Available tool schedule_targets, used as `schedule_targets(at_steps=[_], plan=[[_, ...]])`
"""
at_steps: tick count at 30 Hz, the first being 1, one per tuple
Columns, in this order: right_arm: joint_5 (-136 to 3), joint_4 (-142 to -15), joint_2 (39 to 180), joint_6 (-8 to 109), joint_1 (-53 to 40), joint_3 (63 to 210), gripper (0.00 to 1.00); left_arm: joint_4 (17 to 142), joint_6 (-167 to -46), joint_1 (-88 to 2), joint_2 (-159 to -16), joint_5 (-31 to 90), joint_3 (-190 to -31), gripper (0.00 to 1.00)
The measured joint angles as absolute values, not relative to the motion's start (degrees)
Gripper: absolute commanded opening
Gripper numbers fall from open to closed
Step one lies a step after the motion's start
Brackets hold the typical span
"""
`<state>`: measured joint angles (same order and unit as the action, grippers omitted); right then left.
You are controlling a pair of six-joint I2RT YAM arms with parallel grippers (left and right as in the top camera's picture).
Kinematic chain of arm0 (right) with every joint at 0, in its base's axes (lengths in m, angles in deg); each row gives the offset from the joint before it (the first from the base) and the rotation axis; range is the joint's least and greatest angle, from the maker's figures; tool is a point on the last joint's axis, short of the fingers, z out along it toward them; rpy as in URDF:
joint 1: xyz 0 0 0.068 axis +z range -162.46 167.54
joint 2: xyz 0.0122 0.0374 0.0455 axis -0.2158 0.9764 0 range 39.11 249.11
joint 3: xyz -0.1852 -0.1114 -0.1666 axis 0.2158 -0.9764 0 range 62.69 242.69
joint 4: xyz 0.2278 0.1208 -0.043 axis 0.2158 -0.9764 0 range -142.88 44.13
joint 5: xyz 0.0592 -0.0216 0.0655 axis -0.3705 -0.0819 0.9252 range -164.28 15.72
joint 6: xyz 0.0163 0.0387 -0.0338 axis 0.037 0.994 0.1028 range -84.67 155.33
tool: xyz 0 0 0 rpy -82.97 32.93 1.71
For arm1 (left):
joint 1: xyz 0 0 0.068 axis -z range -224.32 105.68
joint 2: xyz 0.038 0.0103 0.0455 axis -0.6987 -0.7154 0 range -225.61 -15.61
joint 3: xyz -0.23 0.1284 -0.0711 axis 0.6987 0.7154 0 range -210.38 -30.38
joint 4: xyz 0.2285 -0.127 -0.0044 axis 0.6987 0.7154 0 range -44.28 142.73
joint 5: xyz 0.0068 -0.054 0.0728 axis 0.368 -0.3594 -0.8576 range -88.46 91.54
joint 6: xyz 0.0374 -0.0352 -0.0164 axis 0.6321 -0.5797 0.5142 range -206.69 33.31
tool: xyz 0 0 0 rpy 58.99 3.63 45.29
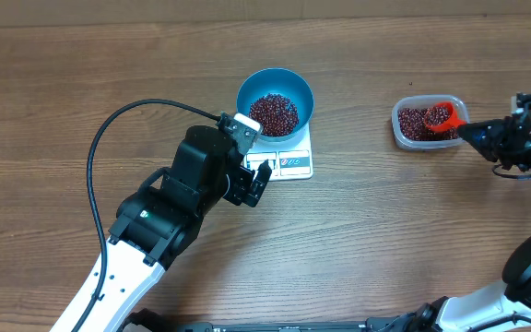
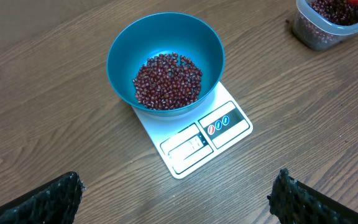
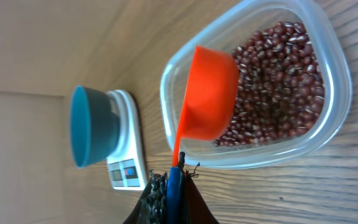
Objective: Scoop item into bowl and weigh 150g on scale
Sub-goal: 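Push the red scoop through the beans to fill it, then lift the filled red scoop and carry it left over the teal bowl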
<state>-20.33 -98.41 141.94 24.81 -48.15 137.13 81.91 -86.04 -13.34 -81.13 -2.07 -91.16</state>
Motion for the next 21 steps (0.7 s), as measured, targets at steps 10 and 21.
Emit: schedule_targets(at_steps=[10,21], plan=[[-10.08,-99.61,141.94,24.81,-48.43,137.13,0.04,81.91,-86.04,-13.34,-81.13,-2.07,-91.16,1.0],[-1.66,-99.59,141.94,24.83,-44.39,137.13,0.04,81.91,-86.04,-13.34,-81.13,-2.07,-91.16,1.0]])
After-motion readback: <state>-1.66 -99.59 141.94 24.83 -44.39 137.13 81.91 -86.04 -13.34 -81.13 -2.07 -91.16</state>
